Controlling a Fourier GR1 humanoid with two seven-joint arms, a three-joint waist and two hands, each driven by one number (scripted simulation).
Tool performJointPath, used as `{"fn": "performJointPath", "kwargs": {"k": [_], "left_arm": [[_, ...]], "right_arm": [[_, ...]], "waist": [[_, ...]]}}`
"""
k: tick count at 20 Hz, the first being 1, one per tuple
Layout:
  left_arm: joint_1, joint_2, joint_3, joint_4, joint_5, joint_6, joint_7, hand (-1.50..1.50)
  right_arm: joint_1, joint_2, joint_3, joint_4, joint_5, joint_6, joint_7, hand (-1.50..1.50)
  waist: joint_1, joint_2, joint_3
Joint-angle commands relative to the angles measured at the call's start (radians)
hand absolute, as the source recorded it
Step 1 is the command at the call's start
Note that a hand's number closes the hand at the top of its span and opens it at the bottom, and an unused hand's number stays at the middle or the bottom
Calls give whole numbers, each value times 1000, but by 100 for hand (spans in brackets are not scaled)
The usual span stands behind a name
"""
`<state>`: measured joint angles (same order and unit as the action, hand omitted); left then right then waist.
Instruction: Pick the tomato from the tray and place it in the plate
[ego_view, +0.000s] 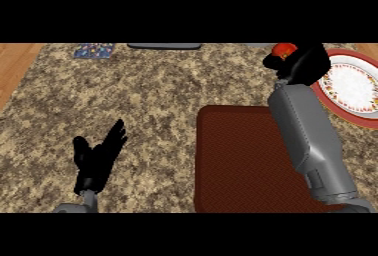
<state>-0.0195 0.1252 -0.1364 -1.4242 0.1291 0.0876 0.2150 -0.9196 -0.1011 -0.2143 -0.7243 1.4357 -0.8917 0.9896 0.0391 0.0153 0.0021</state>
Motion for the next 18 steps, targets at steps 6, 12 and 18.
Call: {"fn": "performJointPath", "kwargs": {"k": [6,12,18], "left_arm": [[1,18,28,-8,28,-33,10,0],[9,-4,27,7,6,-6,-15,0],[33,8,11,3,14,-49,-11,0]], "right_arm": [[35,-179,-132,148,-27,-270,-66,150],[87,-298,-193,230,-191,-337,-250,150],[120,-395,-237,266,-379,-330,-445,150]], "waist": [[-5,0,0],[-5,2,1],[7,7,5]]}}
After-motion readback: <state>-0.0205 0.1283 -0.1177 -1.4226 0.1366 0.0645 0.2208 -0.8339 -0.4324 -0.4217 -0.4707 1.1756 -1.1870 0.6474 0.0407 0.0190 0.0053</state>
